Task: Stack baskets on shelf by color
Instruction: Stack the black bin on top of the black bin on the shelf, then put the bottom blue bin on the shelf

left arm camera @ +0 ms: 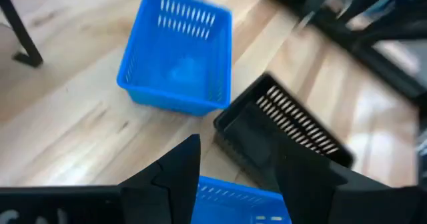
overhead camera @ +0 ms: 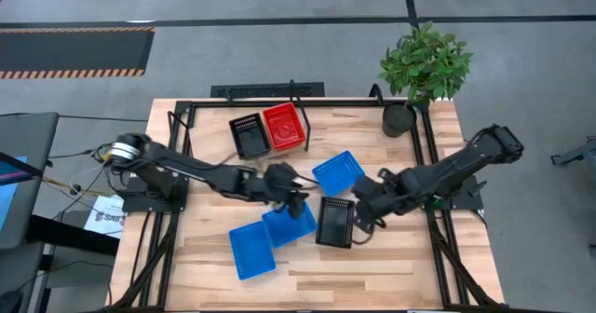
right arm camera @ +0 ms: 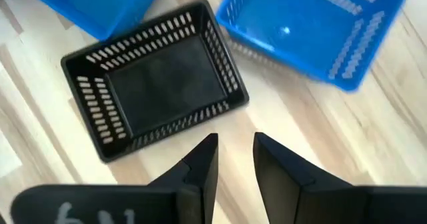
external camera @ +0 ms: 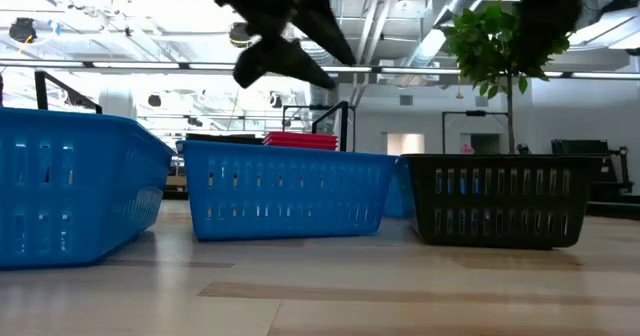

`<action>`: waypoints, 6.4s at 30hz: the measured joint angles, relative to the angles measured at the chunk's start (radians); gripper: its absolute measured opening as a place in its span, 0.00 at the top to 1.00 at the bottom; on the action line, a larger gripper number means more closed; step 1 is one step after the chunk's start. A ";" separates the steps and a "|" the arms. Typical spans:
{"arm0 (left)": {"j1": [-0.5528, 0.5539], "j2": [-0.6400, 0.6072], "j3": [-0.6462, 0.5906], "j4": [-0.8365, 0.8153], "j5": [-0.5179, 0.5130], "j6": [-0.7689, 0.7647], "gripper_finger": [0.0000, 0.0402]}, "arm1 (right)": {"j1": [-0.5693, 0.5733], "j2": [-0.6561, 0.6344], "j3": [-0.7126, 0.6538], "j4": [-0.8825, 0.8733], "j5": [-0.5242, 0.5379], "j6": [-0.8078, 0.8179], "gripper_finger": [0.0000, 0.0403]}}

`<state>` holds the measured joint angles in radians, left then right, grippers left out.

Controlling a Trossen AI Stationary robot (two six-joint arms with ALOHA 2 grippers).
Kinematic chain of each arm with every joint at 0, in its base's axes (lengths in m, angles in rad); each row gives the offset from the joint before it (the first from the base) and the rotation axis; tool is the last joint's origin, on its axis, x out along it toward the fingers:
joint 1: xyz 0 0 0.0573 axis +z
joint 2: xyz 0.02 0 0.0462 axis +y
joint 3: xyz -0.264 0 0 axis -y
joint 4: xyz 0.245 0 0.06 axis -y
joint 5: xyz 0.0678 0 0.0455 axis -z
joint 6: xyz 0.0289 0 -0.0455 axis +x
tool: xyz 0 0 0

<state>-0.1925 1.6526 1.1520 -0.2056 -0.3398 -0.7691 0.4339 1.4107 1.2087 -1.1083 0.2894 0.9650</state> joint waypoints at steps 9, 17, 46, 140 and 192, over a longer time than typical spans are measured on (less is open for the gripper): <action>0.000 0.323 0.445 -0.437 0.004 -0.061 0.54 | 0.131 -0.017 0.000 -0.097 0.078 0.175 0.71; -0.001 0.520 0.670 -0.603 0.066 -0.098 0.52 | 0.192 -0.016 0.000 -0.089 0.108 0.191 0.71; 0.005 0.560 0.645 -0.537 0.189 -0.151 0.99 | 0.254 -0.016 -0.001 -0.088 0.158 0.215 0.71; 0.647 -0.408 -0.191 -0.655 -0.032 -0.640 0.85 | 0.205 -0.016 -0.001 -0.092 0.238 0.178 0.71; -0.338 -0.377 -0.124 -0.686 0.086 -0.332 0.51 | 0.191 -0.016 -0.001 -0.088 0.270 0.149 0.71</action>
<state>-0.5308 1.2753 1.0279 -0.8914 -0.2534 -1.1010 0.6251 1.3949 1.2079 -1.1958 0.5591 1.1145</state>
